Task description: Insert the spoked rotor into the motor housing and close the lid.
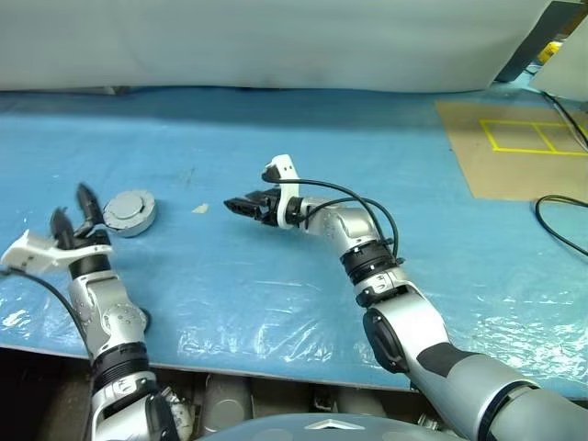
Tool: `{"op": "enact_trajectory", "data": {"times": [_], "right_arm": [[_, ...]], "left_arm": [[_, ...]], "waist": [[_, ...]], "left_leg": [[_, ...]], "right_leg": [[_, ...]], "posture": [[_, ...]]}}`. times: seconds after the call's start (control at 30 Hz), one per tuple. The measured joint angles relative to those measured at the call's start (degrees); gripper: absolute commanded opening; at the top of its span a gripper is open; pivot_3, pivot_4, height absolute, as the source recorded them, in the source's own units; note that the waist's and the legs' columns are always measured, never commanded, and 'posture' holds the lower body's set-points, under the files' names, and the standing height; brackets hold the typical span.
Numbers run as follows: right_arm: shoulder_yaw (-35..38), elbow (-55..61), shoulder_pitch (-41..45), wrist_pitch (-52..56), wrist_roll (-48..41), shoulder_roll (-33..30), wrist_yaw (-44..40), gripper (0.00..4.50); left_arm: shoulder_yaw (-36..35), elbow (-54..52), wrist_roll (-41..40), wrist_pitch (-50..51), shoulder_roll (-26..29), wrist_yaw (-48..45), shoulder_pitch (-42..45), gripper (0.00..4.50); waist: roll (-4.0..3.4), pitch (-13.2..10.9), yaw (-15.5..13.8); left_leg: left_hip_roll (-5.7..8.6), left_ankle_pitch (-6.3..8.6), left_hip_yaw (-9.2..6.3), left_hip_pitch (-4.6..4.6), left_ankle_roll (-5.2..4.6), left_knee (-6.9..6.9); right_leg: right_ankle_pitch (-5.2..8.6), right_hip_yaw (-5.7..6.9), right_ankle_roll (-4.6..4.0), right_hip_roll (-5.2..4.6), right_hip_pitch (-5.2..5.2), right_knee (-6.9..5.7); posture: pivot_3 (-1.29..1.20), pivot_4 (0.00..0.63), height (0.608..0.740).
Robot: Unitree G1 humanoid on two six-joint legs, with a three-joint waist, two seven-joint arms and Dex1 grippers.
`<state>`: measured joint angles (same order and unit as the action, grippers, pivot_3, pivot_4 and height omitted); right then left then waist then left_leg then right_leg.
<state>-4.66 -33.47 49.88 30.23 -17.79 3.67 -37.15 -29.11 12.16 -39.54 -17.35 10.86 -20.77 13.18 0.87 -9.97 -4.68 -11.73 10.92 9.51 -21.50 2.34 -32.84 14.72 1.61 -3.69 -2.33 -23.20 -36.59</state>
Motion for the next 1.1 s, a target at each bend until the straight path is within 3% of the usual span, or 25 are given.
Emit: {"op": "enact_trajectory", "data": {"times": [0.27,0.33,0.37,0.6,1.1], "right_arm": [[1.06,8.3,-6.66,-14.77,3.28,-6.82,-0.5,3.7],[1.4,9.65,-8.49,-16.73,4.14,-8.94,-0.55,4.26],[1.43,10.01,-9.23,-17.41,4.35,-9.75,-0.73,4.47],[0.98,13.13,-14.48,-20.47,6.89,-14.94,-2.11,4.47],[-0.25,13.16,-13.68,-21.45,7.77,-17.03,-6.27,4.47]], "left_arm": [[18.23,-7.79,8.95,6.99,8.61,-17.35,-1.45,4.48],[20.5,-7.13,9.98,8.03,9.45,-20.49,-0.23,4.5],[21.16,-6.69,10.58,8.13,9.5,-21.55,0.29,4.5],[22.72,-3.48,11.88,10.68,9.9,-25.22,1.95,4.5],[23.4,-0.64,14.96,11.8,9.15,-26.5,2.63,4.5]], "waist": [[-0.02,0.0,0.46],[-0.02,0.0,0.85],[-0.03,0.0,1.02],[-0.03,0.0,1.98],[-0.03,0.0,2.05]], "left_leg": [[0.03,-0.01,0.06,0.12,-0.01,0.02],[0.01,-0.01,0.07,0.13,-0.01,0.02],[0.01,-0.01,0.08,0.15,-0.01,0.03],[0.03,-0.01,0.1,0.17,-0.01,0.05],[0.02,-0.01,0.11,0.2,-0.05,0.03]], "right_leg": [[0.0,-0.1,0.0,0.04,0.01,-0.07],[0.0,-0.13,-0.01,0.1,0.01,-0.06],[0.0,-0.14,-0.01,0.12,0.01,-0.06],[0.0,-0.16,-0.02,0.15,0.03,-0.06],[0.0,-0.16,-0.04,0.13,0.08,-0.07]], "posture": [[0.0,0.15,0.74],[0.0,0.15,0.74],[0.0,0.15,0.74],[0.0,0.15,0.74],[0.0,0.15,0.74]]}}
